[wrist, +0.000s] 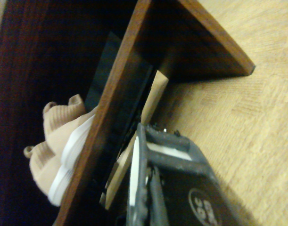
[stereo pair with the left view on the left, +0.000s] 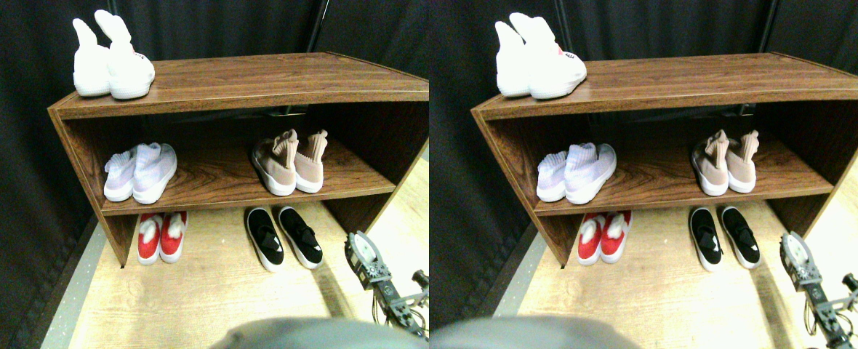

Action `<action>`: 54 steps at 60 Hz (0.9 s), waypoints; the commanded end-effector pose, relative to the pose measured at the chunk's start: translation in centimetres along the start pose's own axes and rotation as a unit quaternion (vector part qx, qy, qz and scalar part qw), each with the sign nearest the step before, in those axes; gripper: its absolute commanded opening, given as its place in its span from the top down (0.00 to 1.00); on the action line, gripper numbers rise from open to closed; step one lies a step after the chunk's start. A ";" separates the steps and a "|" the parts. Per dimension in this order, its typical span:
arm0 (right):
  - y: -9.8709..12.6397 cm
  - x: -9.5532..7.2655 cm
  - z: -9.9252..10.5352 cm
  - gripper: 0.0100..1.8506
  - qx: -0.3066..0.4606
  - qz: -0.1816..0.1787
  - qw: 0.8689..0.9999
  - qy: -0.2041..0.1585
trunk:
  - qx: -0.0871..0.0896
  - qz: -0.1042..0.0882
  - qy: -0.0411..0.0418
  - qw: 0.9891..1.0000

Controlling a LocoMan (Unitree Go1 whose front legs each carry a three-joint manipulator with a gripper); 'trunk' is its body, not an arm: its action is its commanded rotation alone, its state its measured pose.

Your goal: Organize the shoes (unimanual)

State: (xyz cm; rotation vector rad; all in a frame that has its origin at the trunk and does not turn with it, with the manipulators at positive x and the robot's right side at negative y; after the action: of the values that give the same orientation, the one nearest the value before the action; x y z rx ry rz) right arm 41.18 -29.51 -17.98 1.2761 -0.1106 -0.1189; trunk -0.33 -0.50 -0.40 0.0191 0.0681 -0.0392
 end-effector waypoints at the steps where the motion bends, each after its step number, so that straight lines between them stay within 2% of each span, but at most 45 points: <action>1: -0.8 1.1 0.0 0.97 0.019 0.005 1.000 -0.009 | -0.011 0.000 0.008 1.000; 9: -2.7 3.1 0.3 0.97 0.006 -0.032 0.999 -0.028 | -0.014 0.003 0.006 1.000; 16: -4.3 4.9 0.7 0.97 0.020 -0.041 0.999 -0.026 | -0.013 0.004 0.006 1.000; 24: -5.0 6.2 1.1 0.97 0.028 -0.055 0.997 -0.039 | -0.014 0.006 0.005 1.000; 30: -5.4 6.9 1.2 0.97 0.031 -0.071 0.996 -0.043 | -0.015 0.008 0.003 1.000; 38: -6.1 7.8 1.0 0.97 0.038 -0.075 0.996 -0.041 | -0.016 0.012 0.002 1.000; 46: -6.5 8.3 0.9 0.97 0.045 -0.096 0.992 -0.061 | -0.016 0.014 0.003 1.000; 54: -6.5 8.4 0.1 0.97 0.046 -0.106 0.993 -0.034 | -0.016 0.014 0.003 1.000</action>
State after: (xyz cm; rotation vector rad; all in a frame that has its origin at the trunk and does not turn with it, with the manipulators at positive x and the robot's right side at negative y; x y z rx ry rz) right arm 48.99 -33.23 -24.18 1.3960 -0.0310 -0.3775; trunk -0.24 -0.28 -0.23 -0.0037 0.0613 -0.0140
